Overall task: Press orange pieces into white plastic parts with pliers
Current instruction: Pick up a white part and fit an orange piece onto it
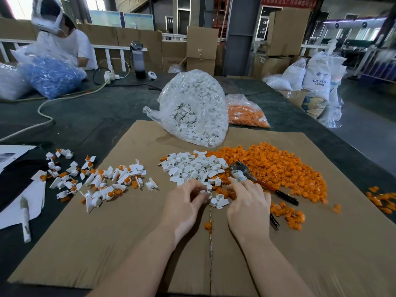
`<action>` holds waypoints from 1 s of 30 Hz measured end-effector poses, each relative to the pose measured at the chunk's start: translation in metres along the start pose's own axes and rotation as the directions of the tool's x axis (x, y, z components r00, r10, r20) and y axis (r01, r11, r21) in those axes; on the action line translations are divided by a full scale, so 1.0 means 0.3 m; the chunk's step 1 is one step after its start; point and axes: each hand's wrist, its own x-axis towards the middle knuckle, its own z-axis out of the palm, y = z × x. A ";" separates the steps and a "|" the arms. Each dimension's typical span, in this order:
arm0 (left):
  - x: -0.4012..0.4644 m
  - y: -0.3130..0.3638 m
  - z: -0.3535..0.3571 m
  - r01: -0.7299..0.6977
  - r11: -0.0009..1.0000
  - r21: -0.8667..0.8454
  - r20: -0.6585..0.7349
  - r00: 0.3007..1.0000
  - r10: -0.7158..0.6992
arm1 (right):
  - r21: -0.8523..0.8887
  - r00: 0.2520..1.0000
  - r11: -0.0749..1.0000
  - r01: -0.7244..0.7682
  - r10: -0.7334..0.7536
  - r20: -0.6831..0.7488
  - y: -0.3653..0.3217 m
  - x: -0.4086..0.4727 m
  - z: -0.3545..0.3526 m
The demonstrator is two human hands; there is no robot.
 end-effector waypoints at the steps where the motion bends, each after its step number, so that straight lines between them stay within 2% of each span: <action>1: 0.000 -0.001 0.000 -0.004 1.000 0.012 0.003 1.000 0.004 | -0.003 1.000 1.000 0.015 -0.015 -0.002 0.000 -0.001 -0.001; 8: 0.000 -0.007 0.003 -0.037 0.997 0.074 0.030 0.999 0.034 | -0.051 0.999 0.998 0.048 -0.047 0.028 0.001 0.000 0.004; 16: 0.005 -0.018 0.009 -0.053 0.992 0.110 0.043 0.998 0.049 | -0.014 0.996 0.999 0.033 -0.032 0.083 0.000 0.002 -0.006; 19: 0.006 -0.020 0.010 -0.050 0.993 0.110 0.046 0.998 0.046 | 0.130 0.996 0.991 0.012 -0.023 0.082 0.000 0.007 -0.013; 22: 0.007 -0.022 0.011 -0.056 0.993 0.107 0.050 0.997 0.051 | 0.300 0.995 0.952 0.061 -0.081 0.054 -0.002 0.007 -0.021; 26: 0.007 -0.021 0.010 -0.092 0.987 0.131 0.047 0.995 0.086 | 0.531 0.975 0.842 -0.097 -0.026 0.219 0.004 0.006 -0.023; 30: 0.005 -0.016 0.010 -0.128 0.979 0.156 0.101 0.988 0.113 | 0.616 0.982 0.779 -0.114 -0.005 0.188 0.005 0.016 -0.024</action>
